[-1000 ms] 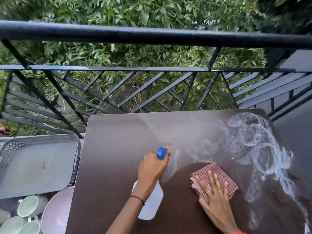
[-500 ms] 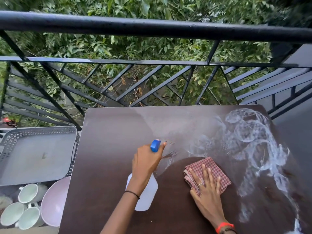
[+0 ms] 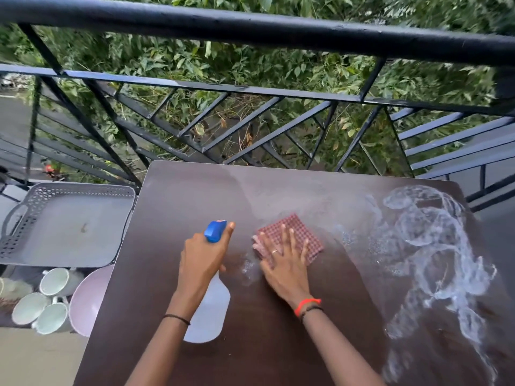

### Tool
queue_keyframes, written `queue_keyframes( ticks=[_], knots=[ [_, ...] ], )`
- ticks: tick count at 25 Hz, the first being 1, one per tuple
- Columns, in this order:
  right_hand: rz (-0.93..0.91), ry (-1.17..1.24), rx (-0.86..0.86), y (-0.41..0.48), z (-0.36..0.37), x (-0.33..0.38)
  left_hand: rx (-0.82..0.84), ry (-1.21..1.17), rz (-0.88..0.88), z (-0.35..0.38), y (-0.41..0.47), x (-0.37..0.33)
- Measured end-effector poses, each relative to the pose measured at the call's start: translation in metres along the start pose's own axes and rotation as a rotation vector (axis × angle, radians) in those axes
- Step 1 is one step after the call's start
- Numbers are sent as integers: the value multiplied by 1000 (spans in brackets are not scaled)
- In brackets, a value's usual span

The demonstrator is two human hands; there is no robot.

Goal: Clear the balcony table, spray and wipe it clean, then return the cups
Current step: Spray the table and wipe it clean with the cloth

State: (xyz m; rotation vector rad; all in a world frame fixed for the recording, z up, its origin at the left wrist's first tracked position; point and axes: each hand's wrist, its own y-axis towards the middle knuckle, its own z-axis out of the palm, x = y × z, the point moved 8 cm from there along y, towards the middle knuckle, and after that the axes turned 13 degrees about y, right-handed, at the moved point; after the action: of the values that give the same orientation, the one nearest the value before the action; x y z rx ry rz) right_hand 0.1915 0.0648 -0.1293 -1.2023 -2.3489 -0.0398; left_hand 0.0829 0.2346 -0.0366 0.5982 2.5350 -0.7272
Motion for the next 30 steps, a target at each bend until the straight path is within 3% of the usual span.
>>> queue_keyframes(
  ticks=[3,6,9,13,17,21,25,30],
  knots=[
    [-221,19,55,-25,27,49,-35,-24,-48,-3,3,1],
    [-370,-15,114,-66,36,44,-36,-55,-51,-7,5,-5],
    [-369,-53,86,-79,11,-13,-52,-73,-49,-11,8,-12],
    [-165,-93,38,-31,-46,-100,-49,-76,-76,-7,11,-15],
    [-27,-78,67,59,-66,-100,-61,-79,-73,-8,13,-14],
    [-119,-49,102,95,-42,-36,-72,-76,-82,-9,16,-13],
    [-345,-62,206,47,-7,16,-89,-61,-90,-13,26,-11],
    [-482,-122,266,-15,-16,-28,-79,-94,-81,-6,32,-20]
  ],
)
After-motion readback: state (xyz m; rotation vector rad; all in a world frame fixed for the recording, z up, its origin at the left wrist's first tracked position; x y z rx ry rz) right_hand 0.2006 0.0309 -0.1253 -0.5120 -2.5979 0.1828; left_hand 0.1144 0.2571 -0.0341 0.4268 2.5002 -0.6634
